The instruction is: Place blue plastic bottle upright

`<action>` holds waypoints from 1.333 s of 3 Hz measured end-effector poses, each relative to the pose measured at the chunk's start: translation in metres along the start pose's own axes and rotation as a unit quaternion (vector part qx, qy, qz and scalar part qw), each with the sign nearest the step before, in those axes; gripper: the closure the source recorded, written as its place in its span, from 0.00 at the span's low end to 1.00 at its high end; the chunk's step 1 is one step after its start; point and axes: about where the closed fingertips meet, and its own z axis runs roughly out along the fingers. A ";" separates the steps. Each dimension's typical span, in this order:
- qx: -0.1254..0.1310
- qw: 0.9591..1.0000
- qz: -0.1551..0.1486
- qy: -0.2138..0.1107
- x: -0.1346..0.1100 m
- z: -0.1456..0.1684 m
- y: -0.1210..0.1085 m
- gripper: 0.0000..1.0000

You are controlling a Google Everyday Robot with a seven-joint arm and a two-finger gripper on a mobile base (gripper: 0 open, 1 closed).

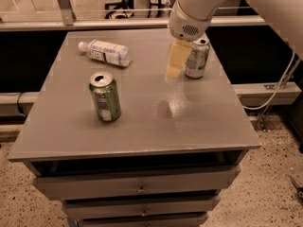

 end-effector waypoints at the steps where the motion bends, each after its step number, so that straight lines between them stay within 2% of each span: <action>1: -0.007 0.999 0.016 -0.032 -0.020 0.018 -0.022 0.00; 2: -0.016 0.997 0.037 -0.070 -0.055 0.044 -0.060 0.00; 3: -0.020 0.993 0.061 -0.099 -0.090 0.064 -0.089 0.00; 4: -0.025 0.989 0.084 -0.118 -0.127 0.082 -0.105 0.00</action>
Offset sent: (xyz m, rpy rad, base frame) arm 0.1410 0.1038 0.0161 0.2825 0.0292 -0.0249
